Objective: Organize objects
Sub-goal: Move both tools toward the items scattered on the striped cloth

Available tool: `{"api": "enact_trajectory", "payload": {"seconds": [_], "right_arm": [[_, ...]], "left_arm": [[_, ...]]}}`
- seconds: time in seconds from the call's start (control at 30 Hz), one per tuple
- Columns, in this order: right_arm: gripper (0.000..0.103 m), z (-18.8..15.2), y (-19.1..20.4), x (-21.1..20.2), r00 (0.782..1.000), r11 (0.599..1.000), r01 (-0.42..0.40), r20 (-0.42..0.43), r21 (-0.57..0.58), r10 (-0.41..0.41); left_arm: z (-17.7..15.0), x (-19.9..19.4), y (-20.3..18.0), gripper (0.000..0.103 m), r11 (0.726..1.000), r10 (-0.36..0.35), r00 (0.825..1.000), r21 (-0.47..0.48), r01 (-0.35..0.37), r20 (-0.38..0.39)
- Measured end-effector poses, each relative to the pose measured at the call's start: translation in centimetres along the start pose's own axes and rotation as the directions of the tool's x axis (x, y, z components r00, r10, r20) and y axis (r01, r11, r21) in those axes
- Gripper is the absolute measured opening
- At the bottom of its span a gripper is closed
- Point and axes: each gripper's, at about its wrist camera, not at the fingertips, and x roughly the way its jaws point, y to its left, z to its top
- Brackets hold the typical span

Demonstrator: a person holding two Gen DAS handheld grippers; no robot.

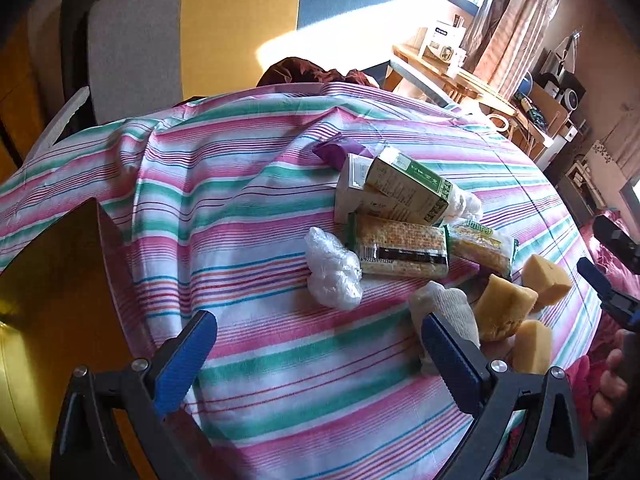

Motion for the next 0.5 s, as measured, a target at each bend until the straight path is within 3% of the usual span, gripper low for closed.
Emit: {"api": "enact_trajectory", "payload": {"seconds": [0.23,0.33,0.43,0.47,0.5], "right_arm": [[0.099,0.0,0.0,0.4,0.999,1.000,-0.025,-0.024,0.004,0.026],[0.099,-0.1,0.2,0.6,0.999,1.000,-0.028,-0.035,-0.004,0.027],[0.099,-0.2,0.3,0.8,0.999,1.000,-0.024,-0.047,-0.011,0.023],[0.099,-0.2,0.3,0.9,0.998,1.000,-0.022,-0.052,-0.014,0.021],[0.099,-0.3,0.4,1.0,0.998,1.000,-0.019,-0.055,-0.017,0.018]], "left_arm": [[2.2,3.4,-0.8,0.103,0.993,0.115,0.993,0.034,-0.115,-0.015],[2.7,4.9,-0.9,0.100,0.992,0.125,0.992,0.039,-0.123,-0.033],[2.7,6.7,-0.6,0.083,0.995,0.093,0.993,0.030,-0.091,-0.077],[2.6,7.2,-0.5,0.071,0.995,0.091,0.992,0.033,-0.089,-0.084],[2.5,7.7,-0.3,0.050,0.997,0.069,0.993,0.028,-0.066,-0.097]]}}
